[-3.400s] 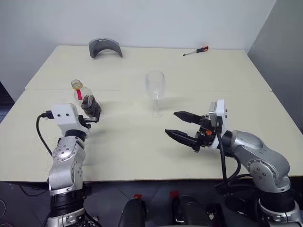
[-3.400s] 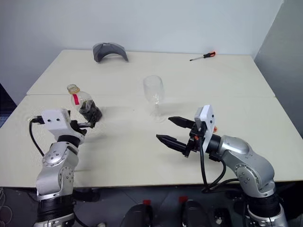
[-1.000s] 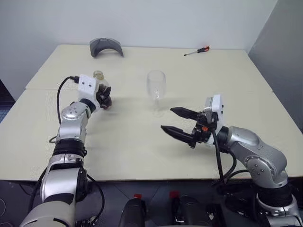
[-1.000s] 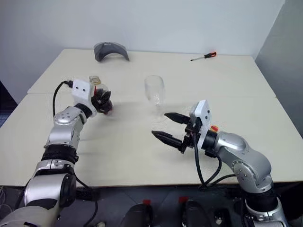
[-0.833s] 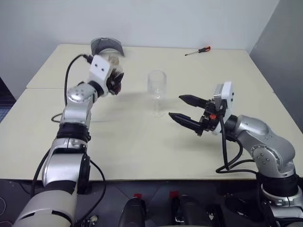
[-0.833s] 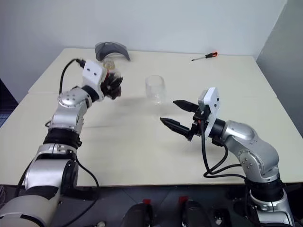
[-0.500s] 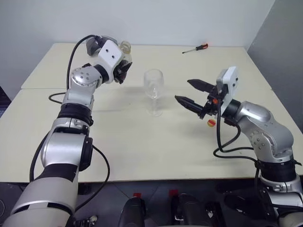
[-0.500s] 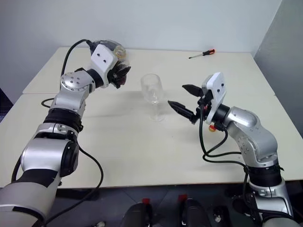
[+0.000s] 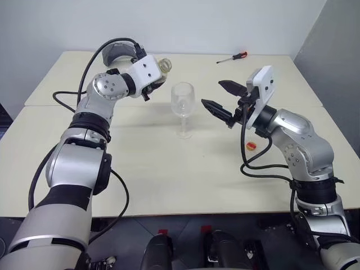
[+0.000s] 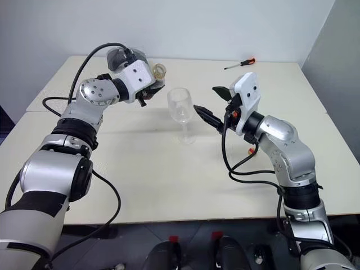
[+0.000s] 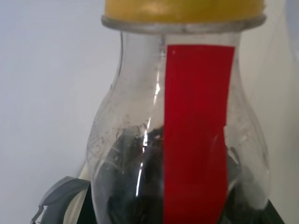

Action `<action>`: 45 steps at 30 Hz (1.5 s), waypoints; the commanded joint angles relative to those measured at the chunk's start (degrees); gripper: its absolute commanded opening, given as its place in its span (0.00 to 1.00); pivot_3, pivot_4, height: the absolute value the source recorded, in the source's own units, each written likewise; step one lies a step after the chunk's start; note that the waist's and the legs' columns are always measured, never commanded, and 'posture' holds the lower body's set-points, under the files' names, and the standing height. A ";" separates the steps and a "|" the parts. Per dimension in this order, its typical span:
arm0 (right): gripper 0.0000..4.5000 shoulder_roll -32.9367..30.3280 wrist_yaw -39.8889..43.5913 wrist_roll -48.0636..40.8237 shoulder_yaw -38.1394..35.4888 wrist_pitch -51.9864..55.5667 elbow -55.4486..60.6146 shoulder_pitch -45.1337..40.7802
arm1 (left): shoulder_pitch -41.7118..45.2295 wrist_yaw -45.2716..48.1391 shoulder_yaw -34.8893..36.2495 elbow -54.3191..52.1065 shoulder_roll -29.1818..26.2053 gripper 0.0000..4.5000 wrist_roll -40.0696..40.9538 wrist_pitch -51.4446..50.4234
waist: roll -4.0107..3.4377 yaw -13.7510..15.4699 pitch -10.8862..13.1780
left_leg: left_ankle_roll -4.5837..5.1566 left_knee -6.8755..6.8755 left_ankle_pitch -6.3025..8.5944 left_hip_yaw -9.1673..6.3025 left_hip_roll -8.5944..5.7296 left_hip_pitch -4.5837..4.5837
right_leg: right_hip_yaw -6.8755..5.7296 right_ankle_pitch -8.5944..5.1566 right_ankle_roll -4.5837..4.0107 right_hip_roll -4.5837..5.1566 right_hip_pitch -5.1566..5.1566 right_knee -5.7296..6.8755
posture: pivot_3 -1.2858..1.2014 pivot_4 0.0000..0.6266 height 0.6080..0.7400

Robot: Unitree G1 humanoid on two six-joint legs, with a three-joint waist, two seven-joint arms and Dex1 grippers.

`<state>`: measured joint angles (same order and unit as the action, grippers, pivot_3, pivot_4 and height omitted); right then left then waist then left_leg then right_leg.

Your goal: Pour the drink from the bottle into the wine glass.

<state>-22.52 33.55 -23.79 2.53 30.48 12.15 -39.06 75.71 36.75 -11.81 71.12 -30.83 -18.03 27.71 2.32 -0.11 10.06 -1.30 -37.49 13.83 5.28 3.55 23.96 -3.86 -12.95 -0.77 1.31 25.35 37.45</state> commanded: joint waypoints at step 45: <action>0.91 3.33 0.15 5.15 0.36 -4.14 -2.75 -3.28 | 10.54 -15.51 -9.84 3.05 -1.50 0.29 -15.66 9.42 | 0.00 -0.04 0.00 | 0.01 -0.55 0.03 -0.03 0.02 -0.01 | 0.04 0.00 0.00 0.01 0.05 0.62 | 0.52 0.24 1.00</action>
<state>-19.27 33.70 -18.94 3.52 27.92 8.57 -41.29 83.58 22.93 -21.29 74.93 -31.66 -33.09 35.88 2.32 -0.15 10.06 -1.28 -38.04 13.86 5.25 3.57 23.96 -3.82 -12.95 -0.77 1.32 25.40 38.07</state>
